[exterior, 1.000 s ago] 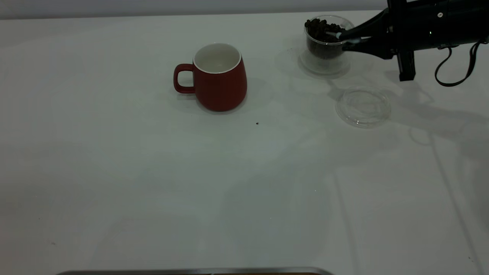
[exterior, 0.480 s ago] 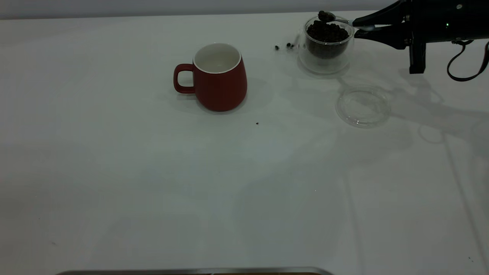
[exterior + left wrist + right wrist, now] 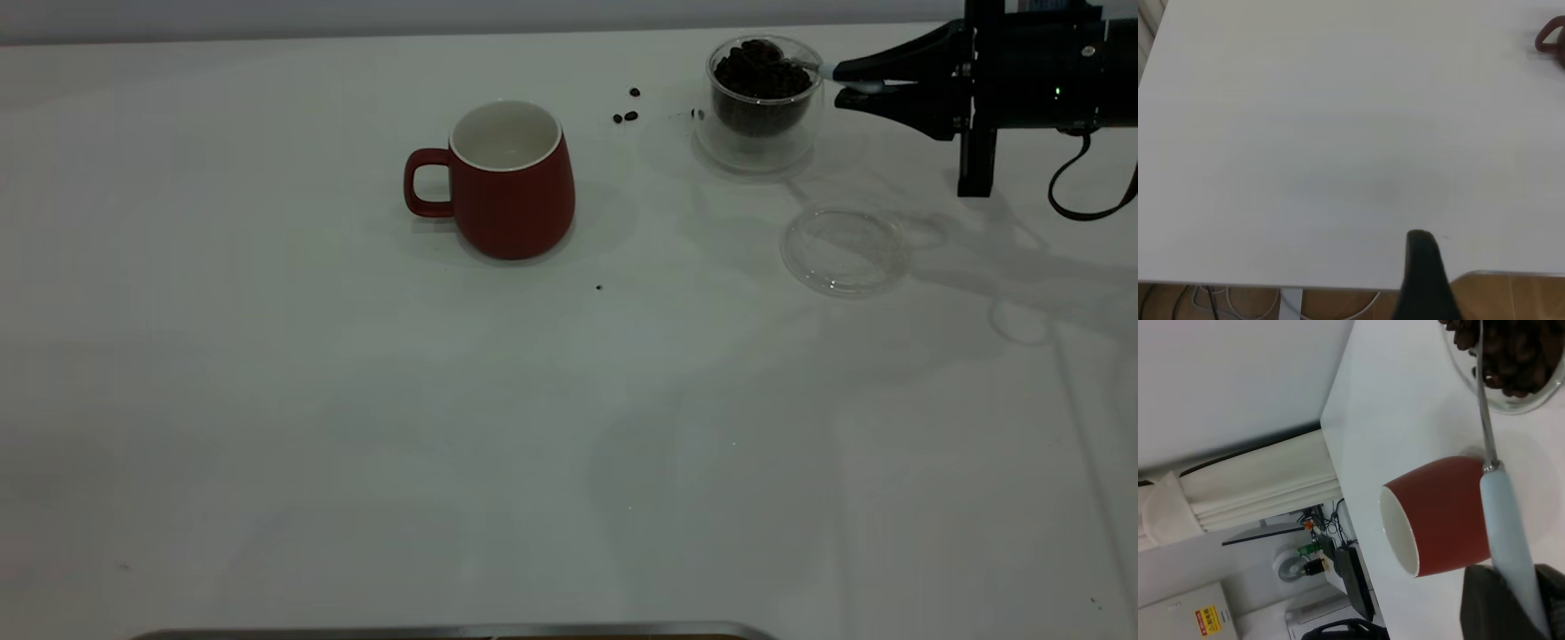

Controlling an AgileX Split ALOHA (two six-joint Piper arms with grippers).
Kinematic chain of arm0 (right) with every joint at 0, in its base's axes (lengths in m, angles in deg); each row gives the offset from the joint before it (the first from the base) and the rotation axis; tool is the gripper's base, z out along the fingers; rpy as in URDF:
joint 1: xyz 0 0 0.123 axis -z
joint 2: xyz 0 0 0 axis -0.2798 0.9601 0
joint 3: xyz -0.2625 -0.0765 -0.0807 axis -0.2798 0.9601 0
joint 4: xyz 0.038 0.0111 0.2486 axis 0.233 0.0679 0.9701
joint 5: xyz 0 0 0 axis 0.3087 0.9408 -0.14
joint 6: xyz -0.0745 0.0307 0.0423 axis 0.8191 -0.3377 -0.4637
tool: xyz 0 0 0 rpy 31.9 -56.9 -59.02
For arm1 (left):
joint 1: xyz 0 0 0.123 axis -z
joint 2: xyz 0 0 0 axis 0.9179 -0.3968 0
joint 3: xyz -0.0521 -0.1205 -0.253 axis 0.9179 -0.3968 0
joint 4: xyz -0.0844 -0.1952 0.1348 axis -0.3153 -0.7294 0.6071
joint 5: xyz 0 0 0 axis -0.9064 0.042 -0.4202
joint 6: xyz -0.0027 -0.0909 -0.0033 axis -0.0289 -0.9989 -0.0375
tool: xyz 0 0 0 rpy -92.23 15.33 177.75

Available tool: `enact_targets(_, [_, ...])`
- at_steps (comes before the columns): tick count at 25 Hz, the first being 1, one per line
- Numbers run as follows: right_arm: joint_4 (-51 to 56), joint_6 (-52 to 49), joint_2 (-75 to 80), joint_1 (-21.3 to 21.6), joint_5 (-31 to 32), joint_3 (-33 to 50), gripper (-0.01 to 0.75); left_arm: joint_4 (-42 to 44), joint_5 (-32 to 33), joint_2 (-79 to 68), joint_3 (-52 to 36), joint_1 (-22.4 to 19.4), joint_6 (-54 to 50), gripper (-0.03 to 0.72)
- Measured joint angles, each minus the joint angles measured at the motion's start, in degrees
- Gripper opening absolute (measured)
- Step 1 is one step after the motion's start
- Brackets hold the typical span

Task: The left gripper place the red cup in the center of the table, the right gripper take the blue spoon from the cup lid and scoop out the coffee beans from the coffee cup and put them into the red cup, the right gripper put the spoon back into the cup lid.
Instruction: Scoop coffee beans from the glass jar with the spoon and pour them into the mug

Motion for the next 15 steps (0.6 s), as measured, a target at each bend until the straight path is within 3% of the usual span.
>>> enact_targets(7, [-0.2, 0.9, 0.0, -2.1, 0.1, 0.0, 0.113, 0.0, 0.0, 0.0, 0.0, 0.0, 0.0, 0.587])
enact_targets(15, [-0.4, 1.9, -0.9, -8.1, 0.1, 0.0, 0.113, 0.0, 0.0, 0.0, 0.0, 0.0, 0.2, 0.587])
